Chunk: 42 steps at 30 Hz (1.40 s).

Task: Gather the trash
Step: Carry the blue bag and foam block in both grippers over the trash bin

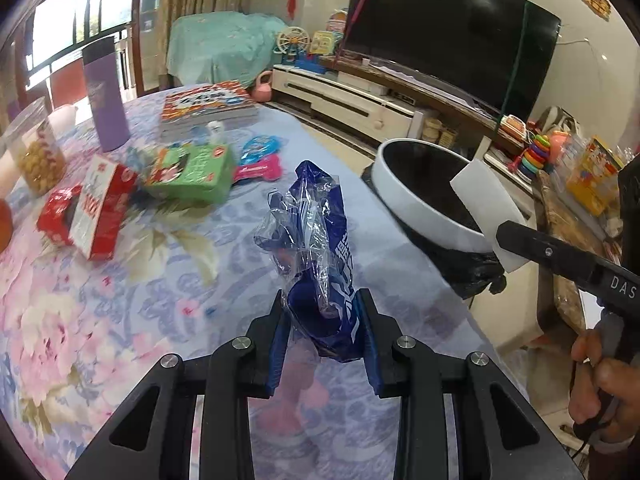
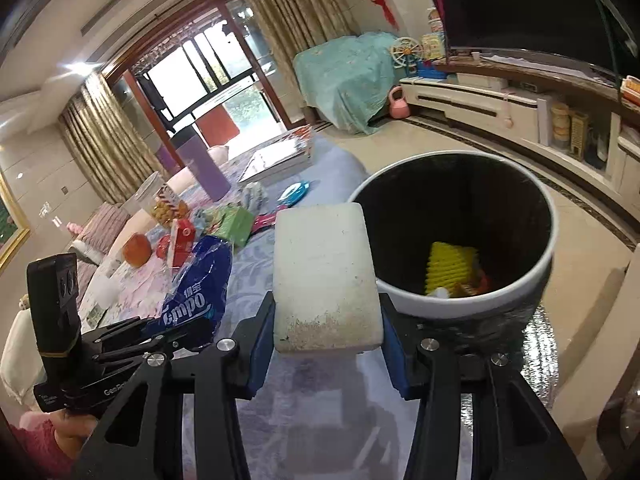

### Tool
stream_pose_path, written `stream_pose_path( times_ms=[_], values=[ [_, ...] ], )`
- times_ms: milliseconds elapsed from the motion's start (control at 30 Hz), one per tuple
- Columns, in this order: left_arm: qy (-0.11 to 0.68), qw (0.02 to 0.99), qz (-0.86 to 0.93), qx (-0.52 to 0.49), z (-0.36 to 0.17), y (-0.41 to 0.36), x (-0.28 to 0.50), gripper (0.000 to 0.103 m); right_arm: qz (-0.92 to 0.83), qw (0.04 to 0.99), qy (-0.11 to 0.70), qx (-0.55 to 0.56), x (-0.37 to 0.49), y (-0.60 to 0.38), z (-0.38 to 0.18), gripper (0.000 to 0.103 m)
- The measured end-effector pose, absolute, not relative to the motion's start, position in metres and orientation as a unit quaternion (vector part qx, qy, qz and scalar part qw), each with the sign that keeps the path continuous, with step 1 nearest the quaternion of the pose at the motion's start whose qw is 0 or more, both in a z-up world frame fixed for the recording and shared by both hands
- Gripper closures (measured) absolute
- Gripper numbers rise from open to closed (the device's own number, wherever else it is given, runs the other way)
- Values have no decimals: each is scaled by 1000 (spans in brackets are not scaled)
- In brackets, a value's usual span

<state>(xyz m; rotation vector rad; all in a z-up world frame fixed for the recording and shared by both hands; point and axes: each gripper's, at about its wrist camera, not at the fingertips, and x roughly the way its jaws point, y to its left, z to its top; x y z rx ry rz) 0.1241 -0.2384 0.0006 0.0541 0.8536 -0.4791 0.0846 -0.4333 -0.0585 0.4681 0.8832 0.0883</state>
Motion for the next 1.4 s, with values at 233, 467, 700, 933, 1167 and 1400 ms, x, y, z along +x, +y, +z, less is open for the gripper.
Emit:
stream_pose_path(
  times_ms=[233, 467, 700, 933, 1167, 1400],
  values=[
    [406, 878, -248, 43, 2, -265, 134, 72, 17, 880, 419, 223, 81, -454, -55, 55],
    [402, 875, -265, 58, 3, -290, 143, 72, -3, 881, 419, 219, 82, -474, -54, 55],
    [400, 871, -278, 66, 5, -312, 157, 72, -16, 881, 420, 217, 88, -491, -54, 55],
    [392, 869, -290, 76, 10, -335, 173, 72, -27, 879, 427, 210, 96, -503, -57, 55],
    [391, 867, -298, 85, 9, -356, 188, 72, -34, 876, 434, 209, 102, -515, -61, 55],
    [393, 865, -298, 91, 3, -371, 203, 72, -36, 874, 441, 202, 112, -522, -64, 55]
  ],
)
